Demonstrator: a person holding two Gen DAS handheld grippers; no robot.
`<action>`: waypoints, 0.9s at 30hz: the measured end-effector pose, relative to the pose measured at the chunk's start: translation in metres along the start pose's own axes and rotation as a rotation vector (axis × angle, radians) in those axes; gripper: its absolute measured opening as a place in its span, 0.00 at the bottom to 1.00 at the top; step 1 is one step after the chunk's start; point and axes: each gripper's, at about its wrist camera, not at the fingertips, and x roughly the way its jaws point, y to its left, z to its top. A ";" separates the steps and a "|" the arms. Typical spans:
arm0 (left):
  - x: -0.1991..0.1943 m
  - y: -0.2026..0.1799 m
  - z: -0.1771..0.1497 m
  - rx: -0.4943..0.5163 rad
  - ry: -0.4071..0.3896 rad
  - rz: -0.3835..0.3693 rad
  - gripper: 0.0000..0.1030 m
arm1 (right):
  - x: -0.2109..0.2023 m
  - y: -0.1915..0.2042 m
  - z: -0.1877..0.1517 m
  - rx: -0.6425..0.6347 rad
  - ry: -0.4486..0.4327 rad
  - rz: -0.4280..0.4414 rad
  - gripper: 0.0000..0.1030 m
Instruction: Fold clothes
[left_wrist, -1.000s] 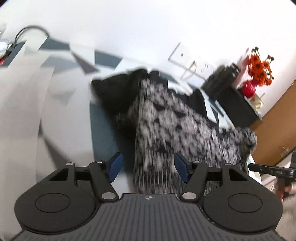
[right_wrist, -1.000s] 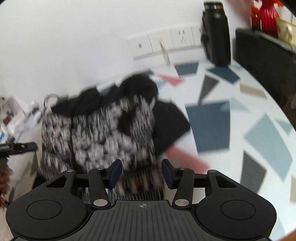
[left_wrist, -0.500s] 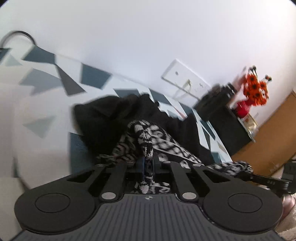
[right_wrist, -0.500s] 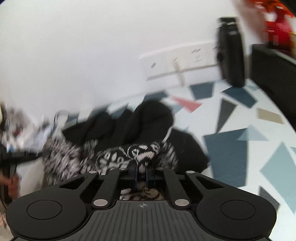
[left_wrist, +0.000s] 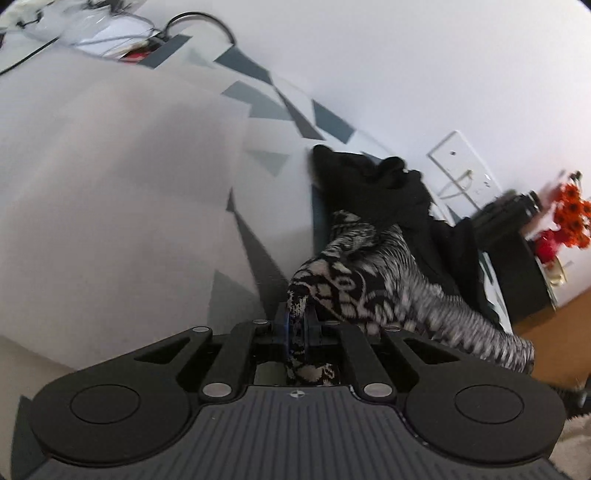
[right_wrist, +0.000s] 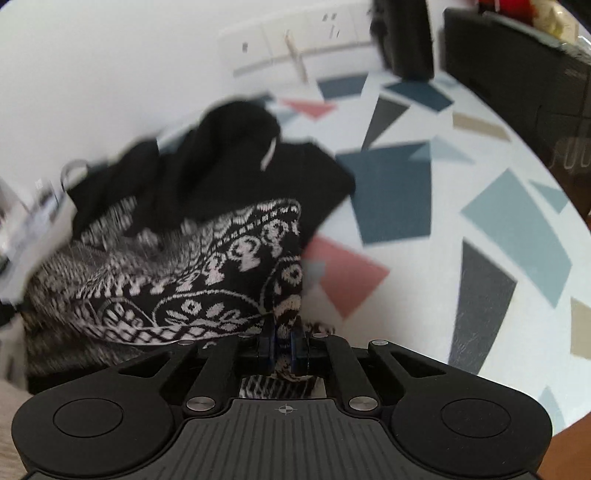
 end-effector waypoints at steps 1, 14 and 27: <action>0.004 -0.002 0.001 0.011 0.002 0.012 0.07 | 0.006 0.004 -0.001 -0.012 0.014 -0.014 0.06; 0.002 -0.022 0.010 0.123 -0.024 0.058 0.59 | 0.004 0.009 -0.004 -0.007 0.019 -0.049 0.11; 0.029 -0.061 -0.013 0.435 0.073 0.151 0.14 | 0.020 0.015 0.014 -0.053 0.018 -0.079 0.07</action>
